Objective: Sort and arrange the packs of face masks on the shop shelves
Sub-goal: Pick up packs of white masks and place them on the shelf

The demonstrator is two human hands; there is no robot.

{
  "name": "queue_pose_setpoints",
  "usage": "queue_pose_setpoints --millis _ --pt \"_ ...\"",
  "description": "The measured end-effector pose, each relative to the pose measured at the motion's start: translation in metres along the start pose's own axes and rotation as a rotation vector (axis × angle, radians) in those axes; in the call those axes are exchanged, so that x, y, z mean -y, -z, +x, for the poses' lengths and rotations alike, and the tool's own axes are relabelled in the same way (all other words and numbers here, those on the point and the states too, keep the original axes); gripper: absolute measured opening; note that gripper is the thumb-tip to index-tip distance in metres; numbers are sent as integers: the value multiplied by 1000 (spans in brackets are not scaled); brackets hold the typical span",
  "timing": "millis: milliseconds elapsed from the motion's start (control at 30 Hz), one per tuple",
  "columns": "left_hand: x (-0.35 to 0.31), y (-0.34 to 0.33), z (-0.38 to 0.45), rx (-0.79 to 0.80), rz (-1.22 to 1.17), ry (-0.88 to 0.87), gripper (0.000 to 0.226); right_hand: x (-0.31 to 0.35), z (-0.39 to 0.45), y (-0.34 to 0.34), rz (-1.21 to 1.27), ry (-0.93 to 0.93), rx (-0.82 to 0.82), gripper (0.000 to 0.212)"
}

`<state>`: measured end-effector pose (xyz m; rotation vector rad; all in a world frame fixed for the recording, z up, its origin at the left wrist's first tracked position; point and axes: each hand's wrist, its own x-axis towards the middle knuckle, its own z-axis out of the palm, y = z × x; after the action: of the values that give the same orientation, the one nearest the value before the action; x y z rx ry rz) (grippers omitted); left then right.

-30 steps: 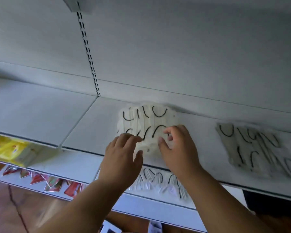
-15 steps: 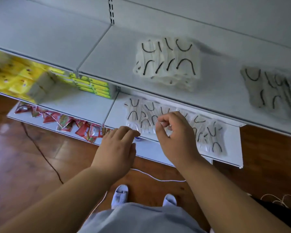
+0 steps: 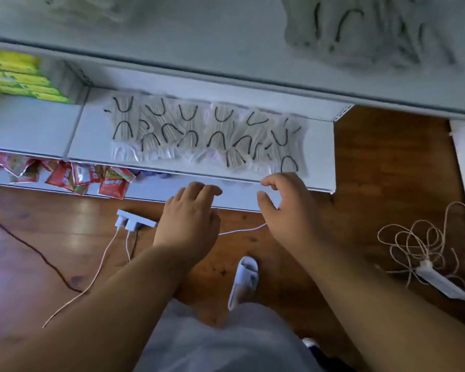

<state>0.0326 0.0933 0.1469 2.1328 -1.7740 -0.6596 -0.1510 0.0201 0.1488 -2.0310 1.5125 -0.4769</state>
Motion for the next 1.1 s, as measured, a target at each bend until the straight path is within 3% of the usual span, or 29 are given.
queue_pose_setpoints --millis 133,300,467,633,700,833,967,1100 --pt "-15 -55 19 91 -103 118 37 -60 2 -28 15 -93 50 27" --pt "-15 -119 60 213 -37 71 38 -120 28 -75 3 -178 93 41" --pt "-13 -171 94 312 -52 68 39 -188 73 -100 -240 -293 243 53" --pt "-11 -204 138 302 -107 103 34 -243 116 -111 -433 -328 453 64" --pt "-11 -211 153 292 -194 204 31 -254 125 -118 -526 -310 493 66" --pt "-11 -216 173 296 -628 561 28 -253 118 -128 -524 -302 322 63" --pt "-6 -217 183 334 -853 680 28 -243 105 -128 -360 -231 149 33" --pt "-2 -220 190 328 -906 735 22 -243 105 -131 -402 -277 334 59"
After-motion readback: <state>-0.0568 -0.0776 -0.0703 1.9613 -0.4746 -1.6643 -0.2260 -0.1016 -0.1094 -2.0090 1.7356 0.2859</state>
